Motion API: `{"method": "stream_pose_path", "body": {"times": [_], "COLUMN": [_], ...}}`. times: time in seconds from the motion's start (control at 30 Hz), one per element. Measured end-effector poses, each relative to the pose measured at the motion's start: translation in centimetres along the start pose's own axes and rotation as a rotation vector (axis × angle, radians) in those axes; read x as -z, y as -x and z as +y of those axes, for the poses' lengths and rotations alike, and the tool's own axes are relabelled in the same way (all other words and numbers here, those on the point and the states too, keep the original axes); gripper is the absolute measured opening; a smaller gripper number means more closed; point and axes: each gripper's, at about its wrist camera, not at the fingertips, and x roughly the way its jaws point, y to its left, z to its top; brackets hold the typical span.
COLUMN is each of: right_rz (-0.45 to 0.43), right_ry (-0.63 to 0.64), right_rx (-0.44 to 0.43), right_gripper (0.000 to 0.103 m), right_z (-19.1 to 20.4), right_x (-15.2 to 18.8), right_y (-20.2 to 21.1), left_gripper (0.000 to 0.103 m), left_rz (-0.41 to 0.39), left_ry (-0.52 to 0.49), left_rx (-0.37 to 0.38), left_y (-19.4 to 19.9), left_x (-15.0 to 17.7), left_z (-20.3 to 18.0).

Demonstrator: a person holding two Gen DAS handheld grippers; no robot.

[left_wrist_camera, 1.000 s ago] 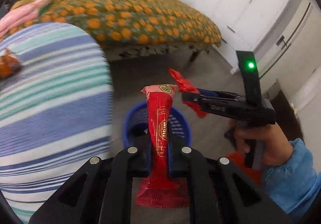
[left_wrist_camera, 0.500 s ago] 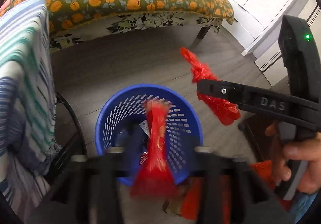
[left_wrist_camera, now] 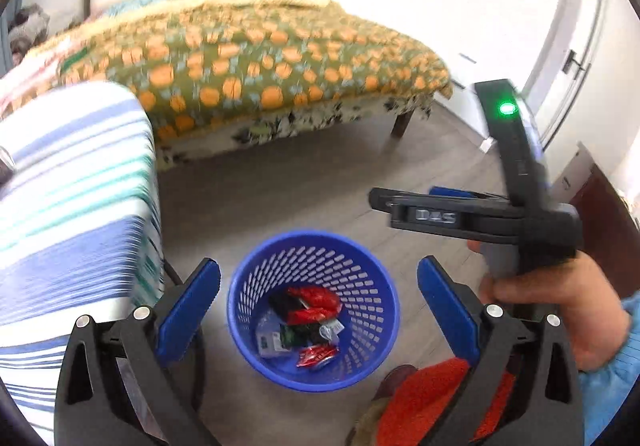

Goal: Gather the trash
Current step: 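Carry the red stick and red bag to the wastebasket and release both, then move both tools back over the table toward the remaining wrappers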

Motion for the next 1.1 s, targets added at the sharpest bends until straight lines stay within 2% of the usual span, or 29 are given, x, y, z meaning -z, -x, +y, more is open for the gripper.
{"method": "stream_pose_path", "body": {"times": [0.07,0.17,0.23,0.3,0.47,0.6,0.77,0.9,1.1], "right_rz": [-0.061,-0.138,-0.174,-0.182,-0.147,-0.103,-0.045,-0.025,0.042], "right_ry": [0.038,0.111,0.172,0.230,0.314,0.414,0.552,0.638,0.647], "right_rx": [0.021,0.033,0.035,0.020,-0.068,-0.205,-0.272,-0.258,-0.258], "right_gripper": [0.088,0.088,0.089,0.091,0.092,0.092,0.092,0.092,0.092], "right_z": [1.1,2.9,4.4,6.1,12.2,20.6,31.2,37.6,41.2], "right_x": [0.0,0.2,0.6,1.1,3.1,4.4,4.0,3.7,4.9], "right_y": [1.0,2.3,2.8,3.0,3.4,4.2,3.6,1.2,-2.3], "left_gripper": [0.098,0.098,0.098,0.098,0.098,0.098,0.098,0.098,0.098], "left_rz": [-0.017,-0.010,-0.014,-0.009,0.020,0.052,0.102,0.086,0.073], "left_ry": [0.001,0.043,0.068,0.085,0.171,0.225,0.273,0.319,0.271], "left_rx": [0.028,0.027,-0.004,-0.075,-0.237,-0.361,-0.498,-0.486,-0.484], "left_y": [2.1,4.4,6.1,7.7,11.9,14.9,17.5,19.7,20.0], "left_x": [0.2,0.5,1.3,2.3,5.6,7.5,9.3,10.6,9.0], "left_z": [0.7,3.0,5.3,8.2,16.4,22.9,29.3,32.0,34.9]}}
